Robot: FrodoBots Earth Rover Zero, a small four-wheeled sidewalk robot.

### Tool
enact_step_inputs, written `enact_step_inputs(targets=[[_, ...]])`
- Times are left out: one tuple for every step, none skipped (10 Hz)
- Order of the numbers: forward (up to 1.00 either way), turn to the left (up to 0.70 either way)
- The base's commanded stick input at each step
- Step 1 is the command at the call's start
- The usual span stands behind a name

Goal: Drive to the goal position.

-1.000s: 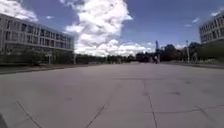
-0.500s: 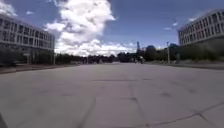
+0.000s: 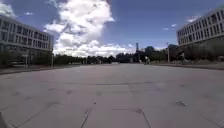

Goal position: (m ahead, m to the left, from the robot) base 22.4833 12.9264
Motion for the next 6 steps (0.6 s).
enact_step_inputs(targets=[[0.70, 0.00], [0.70, 0.00], [0.70, 0.00], [0.70, 0.00], [0.70, 0.00], [0.70, 0.00]])
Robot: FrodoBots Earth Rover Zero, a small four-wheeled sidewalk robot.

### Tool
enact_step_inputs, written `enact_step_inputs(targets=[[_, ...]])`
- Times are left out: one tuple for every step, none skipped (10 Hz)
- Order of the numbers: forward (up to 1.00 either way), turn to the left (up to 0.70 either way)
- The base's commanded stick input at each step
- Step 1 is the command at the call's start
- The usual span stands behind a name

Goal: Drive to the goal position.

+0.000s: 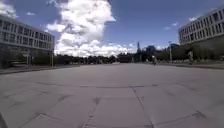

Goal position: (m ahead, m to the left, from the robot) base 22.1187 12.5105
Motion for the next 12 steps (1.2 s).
enact_step_inputs(targets=[[0.70, 0.00], [0.70, 0.00], [0.70, 0.00], [0.70, 0.00], [0.70, 0.00], [0.70, 0.00], [0.70, 0.00], [0.70, 0.00], [0.70, 0.00], [0.70, 0.00], [0.70, 0.00], [0.70, 0.00]])
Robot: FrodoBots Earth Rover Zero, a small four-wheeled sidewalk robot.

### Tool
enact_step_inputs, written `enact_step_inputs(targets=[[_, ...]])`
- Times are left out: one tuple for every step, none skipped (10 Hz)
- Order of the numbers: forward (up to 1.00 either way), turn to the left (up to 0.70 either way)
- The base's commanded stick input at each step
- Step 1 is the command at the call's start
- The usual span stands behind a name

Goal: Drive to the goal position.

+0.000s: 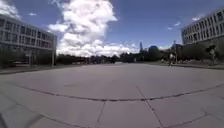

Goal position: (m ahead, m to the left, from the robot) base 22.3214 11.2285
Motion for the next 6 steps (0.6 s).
enact_step_inputs(targets=[[0.70, 0.00], [0.70, 0.00], [0.70, 0.00], [0.70, 0.00], [0.70, 0.00], [0.70, 0.00]])
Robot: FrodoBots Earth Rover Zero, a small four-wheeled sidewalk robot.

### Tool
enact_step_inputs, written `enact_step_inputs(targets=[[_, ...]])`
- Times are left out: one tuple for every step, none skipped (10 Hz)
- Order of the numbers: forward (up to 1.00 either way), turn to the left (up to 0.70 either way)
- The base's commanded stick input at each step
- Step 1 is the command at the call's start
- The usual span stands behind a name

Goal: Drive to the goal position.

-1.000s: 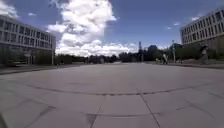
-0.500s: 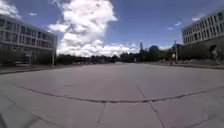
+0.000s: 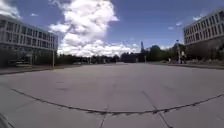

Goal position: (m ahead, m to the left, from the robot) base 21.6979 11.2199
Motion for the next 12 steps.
enact_step_inputs(targets=[[0.70, 0.00], [0.70, 0.00], [0.70, 0.00], [0.70, 0.00], [0.70, 0.00], [0.70, 0.00], [0.70, 0.00], [0.70, 0.00], [0.70, 0.00], [0.70, 0.00], [0.70, 0.00], [0.70, 0.00]])
